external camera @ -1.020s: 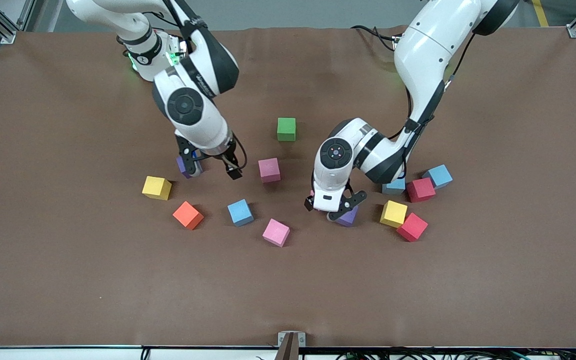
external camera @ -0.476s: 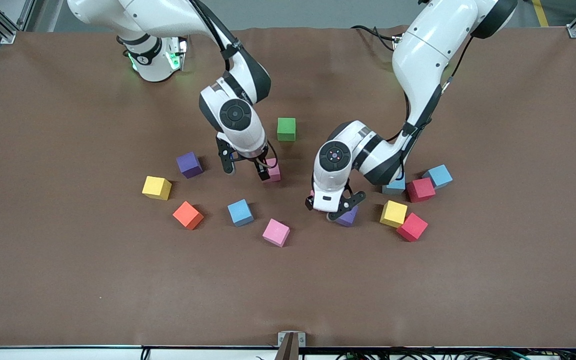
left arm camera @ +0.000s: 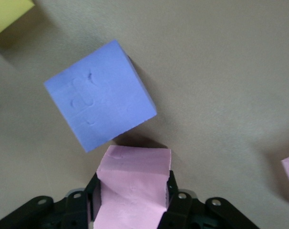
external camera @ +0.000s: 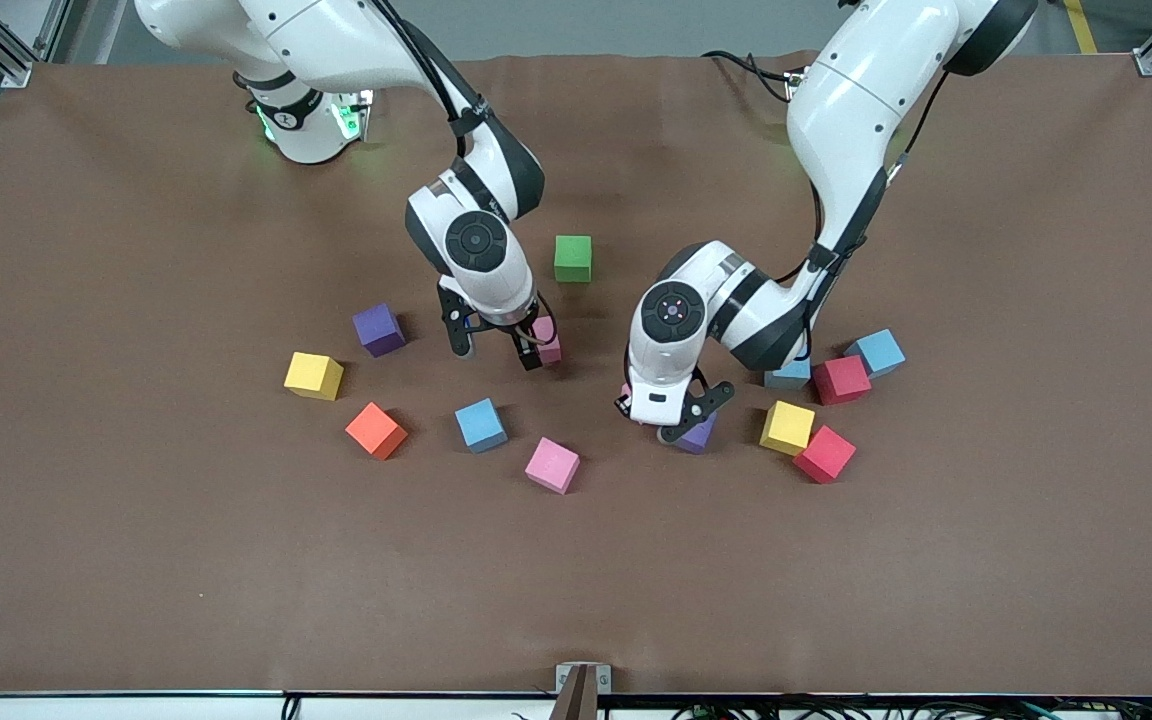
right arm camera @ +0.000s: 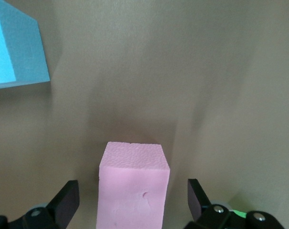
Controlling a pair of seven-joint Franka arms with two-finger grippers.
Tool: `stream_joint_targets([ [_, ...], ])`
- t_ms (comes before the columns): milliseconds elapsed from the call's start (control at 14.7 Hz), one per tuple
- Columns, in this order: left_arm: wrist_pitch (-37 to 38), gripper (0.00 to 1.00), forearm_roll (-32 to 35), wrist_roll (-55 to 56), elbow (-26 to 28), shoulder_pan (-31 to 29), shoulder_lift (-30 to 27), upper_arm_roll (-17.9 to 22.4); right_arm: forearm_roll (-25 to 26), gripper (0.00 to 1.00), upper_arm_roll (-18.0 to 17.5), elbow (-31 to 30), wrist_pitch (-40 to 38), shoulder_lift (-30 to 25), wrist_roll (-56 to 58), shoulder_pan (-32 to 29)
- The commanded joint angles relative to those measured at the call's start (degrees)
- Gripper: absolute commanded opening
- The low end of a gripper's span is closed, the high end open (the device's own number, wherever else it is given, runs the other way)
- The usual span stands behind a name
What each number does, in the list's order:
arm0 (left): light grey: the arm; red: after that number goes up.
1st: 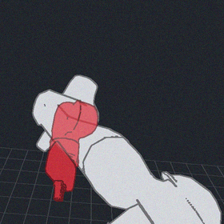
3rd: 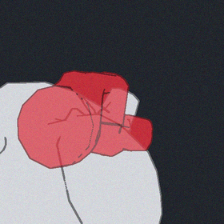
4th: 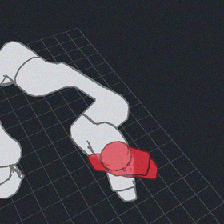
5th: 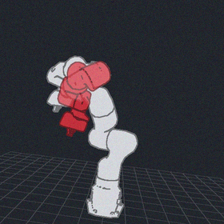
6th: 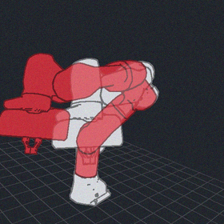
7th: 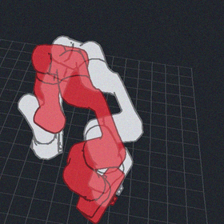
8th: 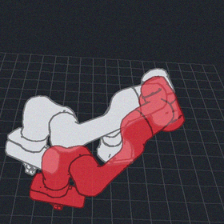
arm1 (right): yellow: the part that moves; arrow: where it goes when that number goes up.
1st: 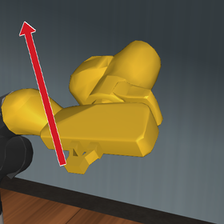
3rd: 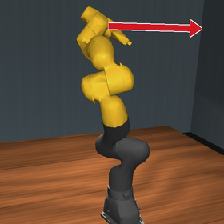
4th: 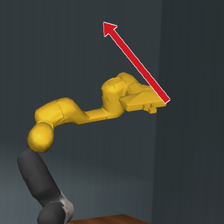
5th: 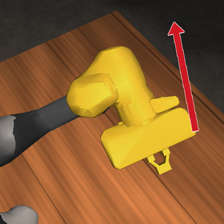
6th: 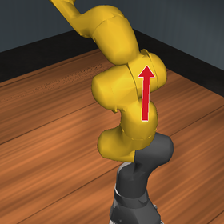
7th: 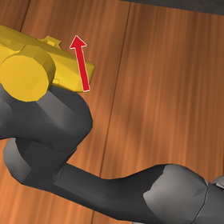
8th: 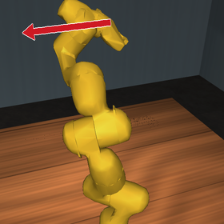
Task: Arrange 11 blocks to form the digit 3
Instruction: 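Place the pink cubes on either side of the green cube with both grippers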
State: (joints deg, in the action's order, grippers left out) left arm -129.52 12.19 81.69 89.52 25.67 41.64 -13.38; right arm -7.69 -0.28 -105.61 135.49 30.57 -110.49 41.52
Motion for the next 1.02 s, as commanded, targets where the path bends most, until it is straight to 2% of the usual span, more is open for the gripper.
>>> stream_joint_targets([
  [0,0.32,0.37,0.55,4.87,6.71,-0.09,-7.79,-0.42,2.14,1.00,0.72,0.49,1.88,1.95,-3.06,1.63],
  [272,0.32,0.37,-1.29,15.74,18.29,0.00,-18.67,-2.69,2.77,0.99,0.64,0.58,2.67,3.01,-4.38,2.16],
  [340,0.32,0.37,-1.47,19.26,20.50,0.17,-20.18,-3.40,2.85,0.92,0.64,0.58,2.67,3.09,-4.65,2.16],
  [408,0.32,0.37,-1.47,23.12,22.09,0.43,-20.63,-4.28,2.85,0.73,0.64,0.58,2.76,3.10,-4.65,2.25],
  [476,0.24,0.37,-1.47,27.95,23.58,0.44,-20.72,-5.68,2.94,0.37,0.55,0.58,2.85,3.10,-4.65,1.81],
  [544,0.23,0.37,-1.47,31.91,25.25,0.44,-20.98,-6.74,3.03,0.10,0.55,0.50,2.59,3.01,-4.65,1.38],
  [612,0.15,0.37,-1.47,35.95,26.75,0.44,-21.77,-7.88,3.03,0.00,0.63,0.23,1.97,2.49,-4.65,1.20],
  [748,0.15,0.37,-1.47,45.08,28.95,0.44,-21.78,-10.16,3.03,0.00,0.64,-1.34,1.27,0.21,-4.56,-0.12],
  [952,-0.64,0.37,-1.47,57.66,29.57,0.87,-20.99,-11.40,3.03,0.00,0.64,-10.63,1.79,-7.86,-3.77,-1.35],
])
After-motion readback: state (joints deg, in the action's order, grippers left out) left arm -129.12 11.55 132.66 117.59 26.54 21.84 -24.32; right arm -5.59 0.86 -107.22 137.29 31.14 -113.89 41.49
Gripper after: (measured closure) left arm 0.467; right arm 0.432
